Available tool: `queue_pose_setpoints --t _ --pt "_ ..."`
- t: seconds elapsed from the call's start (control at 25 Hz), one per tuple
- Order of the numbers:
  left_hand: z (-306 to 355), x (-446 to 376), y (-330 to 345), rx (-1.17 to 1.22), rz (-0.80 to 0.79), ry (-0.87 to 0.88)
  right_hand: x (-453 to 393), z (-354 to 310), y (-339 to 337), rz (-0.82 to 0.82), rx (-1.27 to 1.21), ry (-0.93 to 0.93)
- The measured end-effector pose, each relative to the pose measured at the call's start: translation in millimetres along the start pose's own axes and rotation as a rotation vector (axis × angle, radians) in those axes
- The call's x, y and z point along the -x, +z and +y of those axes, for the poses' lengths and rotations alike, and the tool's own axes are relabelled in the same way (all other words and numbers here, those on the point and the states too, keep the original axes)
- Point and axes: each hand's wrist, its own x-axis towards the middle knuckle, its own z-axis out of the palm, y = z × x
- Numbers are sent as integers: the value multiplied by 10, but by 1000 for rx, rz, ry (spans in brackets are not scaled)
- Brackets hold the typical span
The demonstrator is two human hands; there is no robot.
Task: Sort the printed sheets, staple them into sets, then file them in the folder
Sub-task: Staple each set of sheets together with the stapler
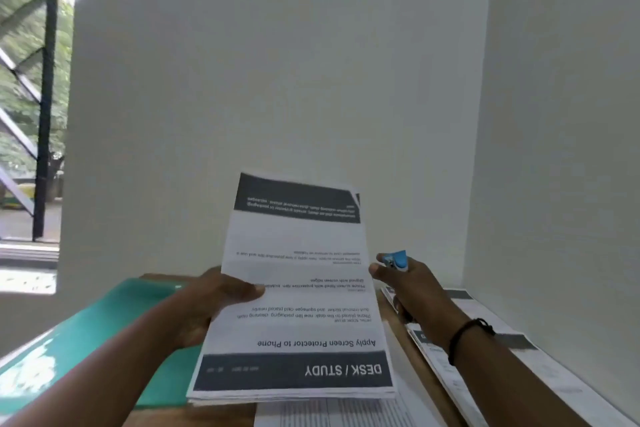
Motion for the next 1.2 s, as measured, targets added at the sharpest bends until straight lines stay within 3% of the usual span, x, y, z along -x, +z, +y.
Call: queue_pose_setpoints --t 0.16,0.28,0.52,0.64,0.8,0.92,1.04,1.2 --pt "-17 -20 115 -186 66 111 134 128 151 -12 -67 17" --pt "5 -12 201 -220 199 214 181 86 227 71 -167 -113" --pt "3 5 336 -232 273 409 261 97 319 143 -151 -332" --pt "-49 -19 314 -233 257 344 188 200 305 125 -55 -316" --pt "-133 -26 252 -341 110 116 120 364 296 81 177 -285" --pt "-158 -45 164 -397 85 63 111 401 299 75 201 -267" --pt "-153 -61 128 -453 122 97 135 380 328 85 138 -256" --pt "48 -27 74 -390 170 273 191 128 279 83 -162 -132"
